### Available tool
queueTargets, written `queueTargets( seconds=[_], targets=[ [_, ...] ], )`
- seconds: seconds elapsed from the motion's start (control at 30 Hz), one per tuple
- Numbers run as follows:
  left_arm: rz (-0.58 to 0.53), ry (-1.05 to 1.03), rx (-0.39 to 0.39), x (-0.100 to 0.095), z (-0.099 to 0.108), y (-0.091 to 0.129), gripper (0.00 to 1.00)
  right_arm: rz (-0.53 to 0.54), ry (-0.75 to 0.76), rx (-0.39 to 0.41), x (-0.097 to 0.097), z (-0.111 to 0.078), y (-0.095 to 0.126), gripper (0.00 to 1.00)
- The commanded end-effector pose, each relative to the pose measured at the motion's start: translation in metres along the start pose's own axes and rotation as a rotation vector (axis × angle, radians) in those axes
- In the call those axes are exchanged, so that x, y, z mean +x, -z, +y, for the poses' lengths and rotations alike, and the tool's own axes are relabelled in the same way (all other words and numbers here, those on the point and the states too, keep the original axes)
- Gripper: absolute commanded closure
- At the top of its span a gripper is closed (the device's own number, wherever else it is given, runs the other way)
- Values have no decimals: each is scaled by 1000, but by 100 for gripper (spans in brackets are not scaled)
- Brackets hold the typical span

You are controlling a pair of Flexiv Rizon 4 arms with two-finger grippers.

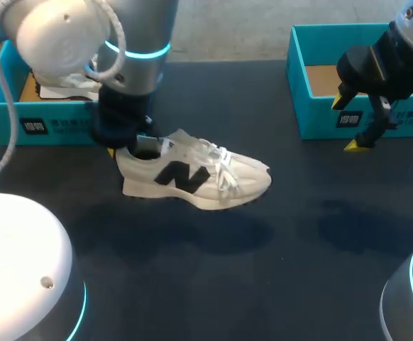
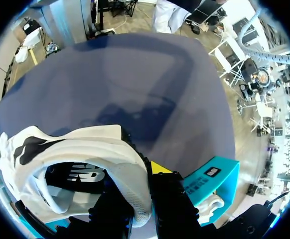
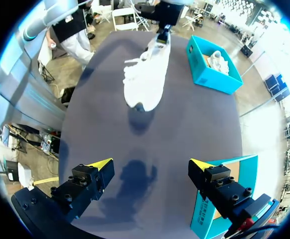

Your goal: Take the shoe out of the shoebox, open the shoe tongue, remove and reinsert the insole, then place the shoe into the shoebox

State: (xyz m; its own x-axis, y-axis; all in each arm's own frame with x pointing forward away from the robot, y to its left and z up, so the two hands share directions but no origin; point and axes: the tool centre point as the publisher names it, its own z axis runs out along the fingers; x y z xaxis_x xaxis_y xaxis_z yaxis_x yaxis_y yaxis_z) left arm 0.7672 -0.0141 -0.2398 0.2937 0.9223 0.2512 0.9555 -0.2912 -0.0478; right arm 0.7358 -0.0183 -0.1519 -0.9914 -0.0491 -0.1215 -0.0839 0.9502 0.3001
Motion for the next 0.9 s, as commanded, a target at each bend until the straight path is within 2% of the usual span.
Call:
queueTargets(
  seconds=[0.03,0.47,0.9],
  targets=[
    [4,36,-8,-14,2,-10,100,4,-1,4,-3,1,-1,0],
    [45,67,-30,-60,1,-45,100,4,-1,4,-3,1,-1,0],
    [20,96,-25,-87,11,-78,100,4,-1,4,-3,1,-1,0]
  ],
)
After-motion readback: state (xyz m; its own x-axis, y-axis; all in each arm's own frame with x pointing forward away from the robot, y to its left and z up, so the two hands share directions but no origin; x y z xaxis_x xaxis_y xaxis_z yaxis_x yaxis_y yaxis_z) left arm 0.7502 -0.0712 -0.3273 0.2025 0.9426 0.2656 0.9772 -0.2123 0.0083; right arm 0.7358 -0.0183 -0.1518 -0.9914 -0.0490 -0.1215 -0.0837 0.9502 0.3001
